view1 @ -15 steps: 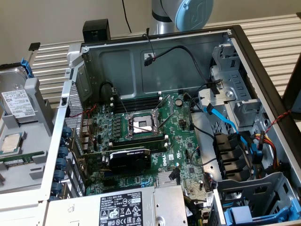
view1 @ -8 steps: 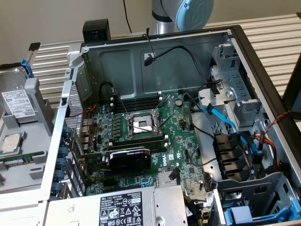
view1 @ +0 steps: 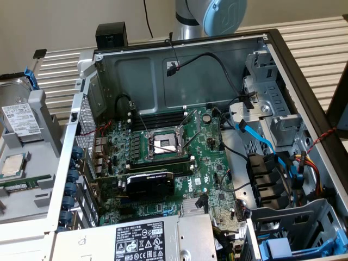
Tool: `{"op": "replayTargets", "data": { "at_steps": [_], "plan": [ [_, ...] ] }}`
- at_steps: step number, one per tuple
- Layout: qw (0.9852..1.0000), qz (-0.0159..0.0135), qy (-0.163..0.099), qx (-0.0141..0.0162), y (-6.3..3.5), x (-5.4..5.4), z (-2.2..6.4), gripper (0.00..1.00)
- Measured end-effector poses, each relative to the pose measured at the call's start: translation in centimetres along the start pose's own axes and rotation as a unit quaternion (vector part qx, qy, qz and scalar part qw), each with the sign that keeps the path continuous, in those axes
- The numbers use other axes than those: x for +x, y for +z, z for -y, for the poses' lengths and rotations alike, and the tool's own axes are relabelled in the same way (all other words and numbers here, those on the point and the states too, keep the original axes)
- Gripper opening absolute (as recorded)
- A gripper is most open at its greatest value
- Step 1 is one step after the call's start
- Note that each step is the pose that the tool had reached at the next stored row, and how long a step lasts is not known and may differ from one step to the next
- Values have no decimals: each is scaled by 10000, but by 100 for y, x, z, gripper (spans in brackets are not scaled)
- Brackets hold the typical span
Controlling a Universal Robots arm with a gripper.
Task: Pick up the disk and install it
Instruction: 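Pick up the disk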
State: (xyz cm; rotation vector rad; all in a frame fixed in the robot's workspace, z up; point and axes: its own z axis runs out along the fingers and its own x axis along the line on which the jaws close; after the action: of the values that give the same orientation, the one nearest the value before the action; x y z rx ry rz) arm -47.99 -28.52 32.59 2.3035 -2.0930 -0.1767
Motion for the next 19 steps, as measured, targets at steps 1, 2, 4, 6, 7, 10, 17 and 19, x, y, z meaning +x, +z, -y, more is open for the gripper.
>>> {"op": "replayTargets", "data": {
  "at_steps": [1,2,4,6,7,10,17,19],
  "plan": [
    [10000,-2,0,11,12,-14,0,62],
    [10000,-7,-1,28,22,-25,-2,62],
    [10000,-26,-3,87,38,-47,-21,62],
    [9999,-60,-3,131,52,-69,-50,62],
    [9998,-86,-2,153,58,-78,-63,62],
    [9996,-162,-1,226,75,-99,-98,62],
    [9993,-206,-8,310,118,-98,-125,62],
    [9993,-206,-9,310,153,-93,-122,62]
  ]
}}
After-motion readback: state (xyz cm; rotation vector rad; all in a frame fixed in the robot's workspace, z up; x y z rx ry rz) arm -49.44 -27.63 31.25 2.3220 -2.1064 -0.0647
